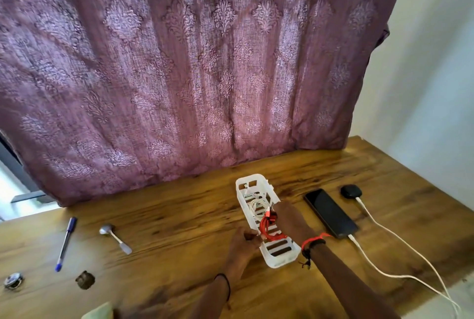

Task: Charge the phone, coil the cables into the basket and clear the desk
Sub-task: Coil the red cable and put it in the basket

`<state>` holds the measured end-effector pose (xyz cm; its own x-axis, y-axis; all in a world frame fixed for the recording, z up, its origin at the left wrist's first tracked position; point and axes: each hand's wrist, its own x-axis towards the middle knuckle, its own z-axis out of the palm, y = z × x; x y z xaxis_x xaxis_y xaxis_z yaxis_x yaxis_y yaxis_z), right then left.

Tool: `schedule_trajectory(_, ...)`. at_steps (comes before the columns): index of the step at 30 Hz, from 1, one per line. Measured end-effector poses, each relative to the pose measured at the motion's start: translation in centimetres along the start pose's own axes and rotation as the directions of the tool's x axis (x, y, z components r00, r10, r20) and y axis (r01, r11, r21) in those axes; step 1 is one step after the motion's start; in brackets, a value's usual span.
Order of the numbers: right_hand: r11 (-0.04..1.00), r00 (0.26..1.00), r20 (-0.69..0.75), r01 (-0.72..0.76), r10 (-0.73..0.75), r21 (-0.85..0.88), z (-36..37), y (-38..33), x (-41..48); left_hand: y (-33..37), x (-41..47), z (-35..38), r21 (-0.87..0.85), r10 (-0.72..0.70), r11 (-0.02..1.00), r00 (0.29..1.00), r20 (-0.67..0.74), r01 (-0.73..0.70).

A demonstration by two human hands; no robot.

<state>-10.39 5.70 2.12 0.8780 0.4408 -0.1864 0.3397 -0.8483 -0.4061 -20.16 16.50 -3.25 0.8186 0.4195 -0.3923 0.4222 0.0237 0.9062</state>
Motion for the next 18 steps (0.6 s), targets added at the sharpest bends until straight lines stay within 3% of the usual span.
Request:
schedule_trajectory(4,0.989,0.995,0.017,0.102,-0.101,-0.106,1.2,0.3,0.1,-0.2,0.3,0.2,0.002,-0.018,1.0,1.0,0.0,0.018)
schedule_trajectory(6,0.998,0.997,0.035,0.065,-0.064,-0.012,1.8,0.6,0.2,-0.1,0.5,0.1,-0.007,-0.013,1.0,1.0,-0.005,0.013)
schedule_trajectory(10,0.998,0.997,0.049,0.068,-0.068,-0.005,2.3,1.4,0.0,-0.4,0.7,0.2,-0.012,-0.016,1.0,1.0,0.002,0.016)
schedule_trajectory(18,0.959,0.971,-0.21,-0.05,0.112,0.278,0.5,3.0,0.7,-1.3,0.8,-0.2,-0.162,-0.075,0.984,0.997,0.015,0.076)
